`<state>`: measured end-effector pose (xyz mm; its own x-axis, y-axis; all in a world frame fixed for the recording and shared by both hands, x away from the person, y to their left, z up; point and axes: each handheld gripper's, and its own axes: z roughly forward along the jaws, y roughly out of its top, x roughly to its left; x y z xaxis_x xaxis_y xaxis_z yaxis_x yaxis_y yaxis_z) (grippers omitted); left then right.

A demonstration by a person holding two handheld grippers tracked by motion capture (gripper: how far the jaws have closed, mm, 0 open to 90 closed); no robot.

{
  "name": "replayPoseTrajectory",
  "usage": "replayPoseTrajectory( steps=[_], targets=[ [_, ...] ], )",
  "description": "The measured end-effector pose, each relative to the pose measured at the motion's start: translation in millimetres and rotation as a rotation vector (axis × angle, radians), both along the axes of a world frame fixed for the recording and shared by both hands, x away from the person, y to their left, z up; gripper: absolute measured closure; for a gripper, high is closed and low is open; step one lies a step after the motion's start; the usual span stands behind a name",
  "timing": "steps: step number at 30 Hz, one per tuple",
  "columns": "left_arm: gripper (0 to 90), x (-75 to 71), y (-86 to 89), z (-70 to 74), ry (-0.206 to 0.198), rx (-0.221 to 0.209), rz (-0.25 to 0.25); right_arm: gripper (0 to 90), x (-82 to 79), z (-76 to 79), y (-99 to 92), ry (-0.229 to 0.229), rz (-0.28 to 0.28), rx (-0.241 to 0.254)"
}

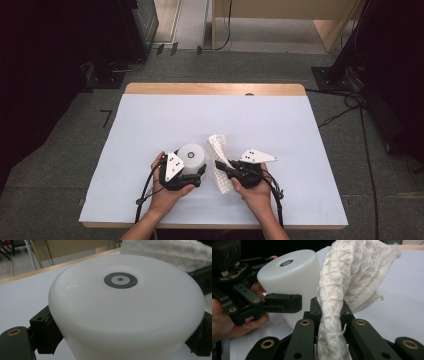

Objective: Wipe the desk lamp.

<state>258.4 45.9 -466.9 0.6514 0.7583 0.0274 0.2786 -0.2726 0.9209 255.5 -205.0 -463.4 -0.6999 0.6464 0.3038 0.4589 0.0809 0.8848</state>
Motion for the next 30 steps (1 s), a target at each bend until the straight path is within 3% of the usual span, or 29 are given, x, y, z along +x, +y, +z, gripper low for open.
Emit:
replayPoseTrajectory(
  steps=[2, 5, 9, 11, 15, 23, 30],
  targets=[
    [8.8, 2.9, 4.7, 0.5, 0.015, -0.023, -0.020, 79.5, -0.3, -1.3, 2.6, 0.008, 0.007, -0.001],
    [8.9, 9.9, 16.8, 3.9, 0.054, -0.098, -0.057, 79.4, 0.2, -3.0, 5.3, 0.011, 0.013, -0.008],
    [8.9, 12.5, 27.9, 13.7, 0.055, -0.197, -0.151, 79.5, 0.2, -3.9, 7.8, 0.009, 0.020, -0.010],
    [8.9, 11.7, 29.9, 17.5, 0.046, -0.219, -0.192, 79.5, 0.3, -4.0, 8.0, 0.008, 0.021, -0.012],
    [8.9, 9.0, 28.2, 21.2, 0.026, -0.197, -0.241, 79.5, -0.7, -3.8, 10.0, 0.016, 0.023, -0.006],
    [8.9, 7.0, 21.7, 17.7, 0.034, -0.151, -0.302, 79.5, -3.5, 4.7, 12.5, -0.013, 0.047, 0.011],
    [8.9, 9.3, 24.8, 19.5, 0.035, -0.178, -0.310, 79.5, -5.1, 14.8, 6.6, -0.042, 0.045, 0.022]
  ],
)
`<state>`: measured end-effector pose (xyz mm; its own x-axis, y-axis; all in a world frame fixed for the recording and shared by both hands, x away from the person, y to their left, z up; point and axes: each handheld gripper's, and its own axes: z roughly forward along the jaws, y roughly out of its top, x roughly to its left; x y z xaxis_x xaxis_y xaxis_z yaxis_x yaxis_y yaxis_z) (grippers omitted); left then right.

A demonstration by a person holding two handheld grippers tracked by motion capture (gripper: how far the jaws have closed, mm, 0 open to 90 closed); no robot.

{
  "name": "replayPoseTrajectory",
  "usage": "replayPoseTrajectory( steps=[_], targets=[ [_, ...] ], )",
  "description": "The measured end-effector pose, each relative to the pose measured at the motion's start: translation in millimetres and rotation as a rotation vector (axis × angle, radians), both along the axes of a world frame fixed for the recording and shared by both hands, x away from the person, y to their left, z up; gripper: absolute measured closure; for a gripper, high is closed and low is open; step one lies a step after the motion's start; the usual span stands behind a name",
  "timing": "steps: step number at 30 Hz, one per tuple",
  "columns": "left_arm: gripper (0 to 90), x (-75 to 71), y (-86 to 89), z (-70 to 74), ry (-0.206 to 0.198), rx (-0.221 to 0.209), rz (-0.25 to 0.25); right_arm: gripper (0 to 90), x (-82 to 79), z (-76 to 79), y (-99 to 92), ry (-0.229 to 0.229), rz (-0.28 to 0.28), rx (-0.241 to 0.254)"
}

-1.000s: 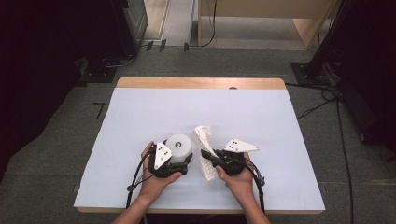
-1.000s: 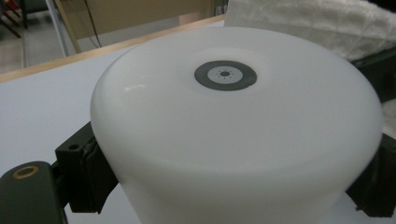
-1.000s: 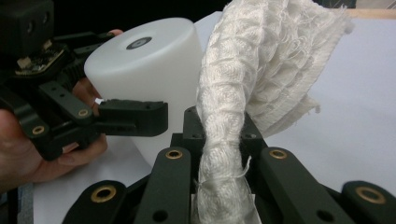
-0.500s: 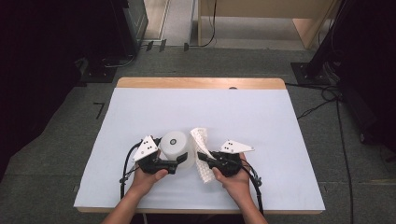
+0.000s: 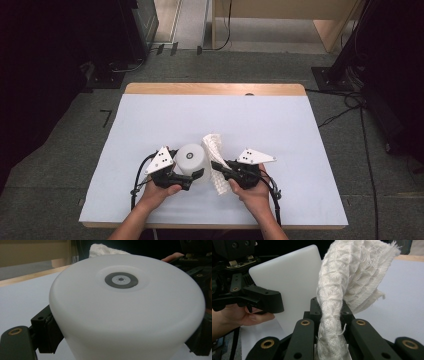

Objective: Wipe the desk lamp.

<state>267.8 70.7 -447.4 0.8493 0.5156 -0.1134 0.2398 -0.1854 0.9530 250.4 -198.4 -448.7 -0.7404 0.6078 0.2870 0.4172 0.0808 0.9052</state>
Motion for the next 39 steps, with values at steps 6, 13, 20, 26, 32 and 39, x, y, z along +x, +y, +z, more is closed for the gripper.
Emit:
replayPoseTrajectory(
  steps=[6, 13, 20, 26, 32, 39],
  targets=[
    [8.9, 2.4, 6.8, 3.7, -0.011, -0.010, 0.031, 79.5, 2.6, -0.9, -7.0, 0.002, -0.033, 0.008],
    [8.9, 0.0, -0.7, 1.5, -0.015, 0.019, 0.014, 79.5, -3.0, 7.6, -1.8, -0.023, -0.005, 0.024],
    [9.0, -0.7, 2.8, 5.7, -0.024, -0.002, 0.017, 79.7, -3.2, -0.2, 8.5, -0.003, 0.029, 0.001],
    [9.0, 2.4, 4.7, 2.4, -0.010, -0.012, 0.016, 79.6, -4.9, 2.9, 11.5, -0.016, 0.032, -0.011],
    [9.0, 2.4, 3.5, 2.9, -0.013, -0.008, 0.021, 79.6, -3.0, 4.3, 6.9, -0.022, 0.016, -0.024],
    [9.0, 3.1, 8.5, 5.6, -0.018, -0.015, 0.036, 79.6, -3.1, 10.5, -6.0, -0.032, -0.035, 0.013]
  ],
)
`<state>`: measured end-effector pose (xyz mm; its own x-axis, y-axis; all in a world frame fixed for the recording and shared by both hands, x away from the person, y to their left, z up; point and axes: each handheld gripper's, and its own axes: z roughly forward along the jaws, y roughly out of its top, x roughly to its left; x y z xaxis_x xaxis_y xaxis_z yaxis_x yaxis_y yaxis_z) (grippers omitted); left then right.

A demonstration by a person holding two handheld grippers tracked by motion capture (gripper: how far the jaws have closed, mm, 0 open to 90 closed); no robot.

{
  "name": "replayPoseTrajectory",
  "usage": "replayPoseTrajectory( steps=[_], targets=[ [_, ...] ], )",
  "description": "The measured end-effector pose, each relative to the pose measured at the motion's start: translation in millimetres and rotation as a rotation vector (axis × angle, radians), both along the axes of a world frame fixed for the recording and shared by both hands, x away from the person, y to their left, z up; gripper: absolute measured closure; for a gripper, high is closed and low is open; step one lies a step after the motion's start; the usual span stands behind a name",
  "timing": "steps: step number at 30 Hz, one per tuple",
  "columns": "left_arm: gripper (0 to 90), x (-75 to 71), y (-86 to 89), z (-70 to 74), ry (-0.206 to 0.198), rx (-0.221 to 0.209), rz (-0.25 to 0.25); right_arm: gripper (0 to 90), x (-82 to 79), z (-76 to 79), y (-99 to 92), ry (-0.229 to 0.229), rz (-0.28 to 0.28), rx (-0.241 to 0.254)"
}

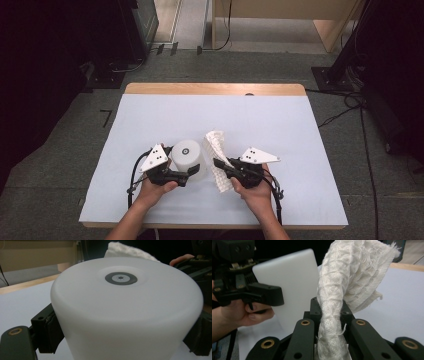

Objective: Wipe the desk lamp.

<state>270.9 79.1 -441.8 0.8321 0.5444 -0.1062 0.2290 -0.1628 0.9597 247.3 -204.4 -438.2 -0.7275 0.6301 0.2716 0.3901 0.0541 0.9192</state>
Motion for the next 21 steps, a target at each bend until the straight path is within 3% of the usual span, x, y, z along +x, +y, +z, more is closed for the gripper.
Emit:
replayPoseTrajectory(
  steps=[4, 8, 12, 15, 21],
  targets=[
    [9.0, -2.0, -3.9, 0.2, -0.005, 0.004, -0.014, 79.6, -2.0, 3.1, 2.2, -0.007, 0.023, 0.023],
    [9.0, -1.7, -4.2, -0.4, -0.010, 0.012, -0.014, 79.6, -2.8, -3.3, 14.5, -0.001, 0.068, -0.001],
    [9.0, 1.2, -0.8, -2.0, 0.002, 0.006, 0.000, 79.7, -0.4, -15.6, 21.7, 0.037, 0.073, -0.025],
    [9.0, 1.6, -1.2, -2.9, 0.004, 0.008, -0.013, 79.7, -0.3, -15.0, 22.7, 0.034, 0.069, -0.029],
    [9.0, -3.1, -13.9, -9.7, -0.009, 0.086, -0.048, 79.7, -3.2, 2.6, 13.0, -0.006, 0.051, 0.010]
  ],
)
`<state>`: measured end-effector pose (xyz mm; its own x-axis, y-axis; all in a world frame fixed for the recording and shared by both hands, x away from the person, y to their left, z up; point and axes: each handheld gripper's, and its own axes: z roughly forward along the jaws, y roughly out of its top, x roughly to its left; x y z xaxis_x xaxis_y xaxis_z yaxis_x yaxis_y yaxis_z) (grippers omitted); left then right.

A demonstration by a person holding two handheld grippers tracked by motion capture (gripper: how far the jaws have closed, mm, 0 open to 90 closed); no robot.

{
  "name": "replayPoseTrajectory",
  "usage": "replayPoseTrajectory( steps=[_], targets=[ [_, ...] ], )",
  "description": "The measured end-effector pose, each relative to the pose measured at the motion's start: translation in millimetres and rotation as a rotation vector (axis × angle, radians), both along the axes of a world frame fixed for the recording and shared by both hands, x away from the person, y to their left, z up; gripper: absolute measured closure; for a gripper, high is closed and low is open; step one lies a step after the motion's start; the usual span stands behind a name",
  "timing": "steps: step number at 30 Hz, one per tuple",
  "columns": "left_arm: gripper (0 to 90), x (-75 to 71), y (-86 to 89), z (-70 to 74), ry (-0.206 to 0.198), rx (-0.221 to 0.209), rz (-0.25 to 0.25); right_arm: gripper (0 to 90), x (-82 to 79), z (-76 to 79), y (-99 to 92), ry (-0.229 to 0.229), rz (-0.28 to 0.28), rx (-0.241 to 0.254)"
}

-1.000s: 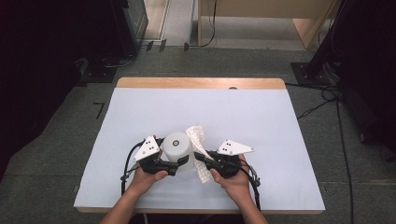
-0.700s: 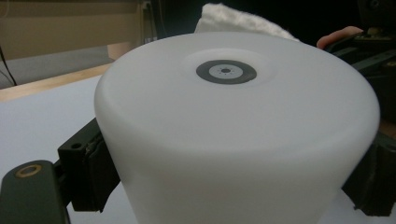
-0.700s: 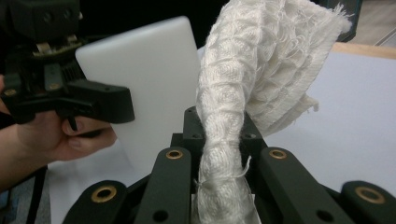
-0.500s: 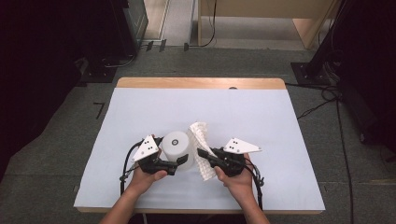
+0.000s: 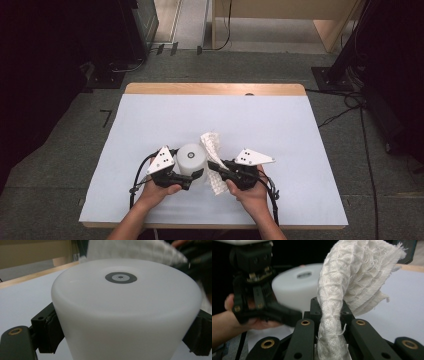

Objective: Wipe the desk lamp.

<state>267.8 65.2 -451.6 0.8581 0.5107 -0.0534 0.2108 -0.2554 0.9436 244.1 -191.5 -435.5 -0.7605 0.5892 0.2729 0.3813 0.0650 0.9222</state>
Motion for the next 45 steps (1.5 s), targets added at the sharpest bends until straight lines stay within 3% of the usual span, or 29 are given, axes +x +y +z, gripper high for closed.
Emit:
replayPoseTrajectory(
  steps=[4, 7, 10, 14, 19, 24, 29, 31, 36, 38, 41, 43, 45],
  targets=[
    [9.0, -1.0, -1.4, 1.4, -0.010, -0.009, 0.000, 79.7, 1.3, -0.3, -5.1, 0.007, -0.005, 0.012],
    [9.0, 2.0, -0.1, 1.2, -0.015, -0.019, 0.032, 79.6, 6.8, -10.1, -1.3, 0.059, 0.008, -0.027],
    [8.9, 4.4, -1.5, -1.8, -0.036, -0.008, 0.061, 79.5, 10.1, -14.7, -1.2, 0.079, 0.010, -0.050],
    [8.9, 5.8, -2.2, -6.0, -0.069, 0.036, 0.122, 79.3, 9.8, -12.1, -8.7, 0.064, -0.022, -0.056],
    [8.8, 4.0, -5.7, -12.2, -0.091, 0.110, 0.118, 79.4, 11.2, -11.8, -20.8, 0.068, -0.072, -0.022],
    [8.4, 3.9, -4.9, -14.1, -0.072, 0.125, 0.103, 79.4, 11.4, -14.9, -21.2, 0.069, -0.072, -0.030],
    [3.0, 3.5, 2.4, -12.3, -0.042, 0.100, 0.157, 79.4, 11.6, -15.9, -21.2, 0.073, -0.071, -0.025],
    [0.0, 2.3, 5.9, -10.8, -0.025, 0.089, 0.157, 79.4, 12.8, -16.1, -21.7, 0.070, -0.072, -0.026],
    [0.0, -5.3, 3.7, -10.7, -0.006, 0.058, 0.220, 79.4, 14.9, -17.2, -21.8, 0.072, -0.073, -0.025],
    [0.0, -11.6, -4.5, -13.7, -0.008, 0.055, 0.301, 79.4, 15.0, -17.6, -21.8, 0.072, -0.073, -0.025],
    [0.0, -17.7, -21.7, -18.9, -0.017, 0.115, 0.400, 79.3, 14.9, -18.1, -21.6, 0.072, -0.075, -0.025],
    [0.5, -17.3, -28.3, -21.1, -0.012, 0.139, 0.424, 79.2, 14.9, -19.0, -20.8, 0.077, -0.075, -0.023],
    [5.1, -15.2, -27.6, -21.4, -0.001, 0.134, 0.435, 79.2, 15.0, -20.9, -19.1, 0.082, -0.073, -0.027]
  ],
)
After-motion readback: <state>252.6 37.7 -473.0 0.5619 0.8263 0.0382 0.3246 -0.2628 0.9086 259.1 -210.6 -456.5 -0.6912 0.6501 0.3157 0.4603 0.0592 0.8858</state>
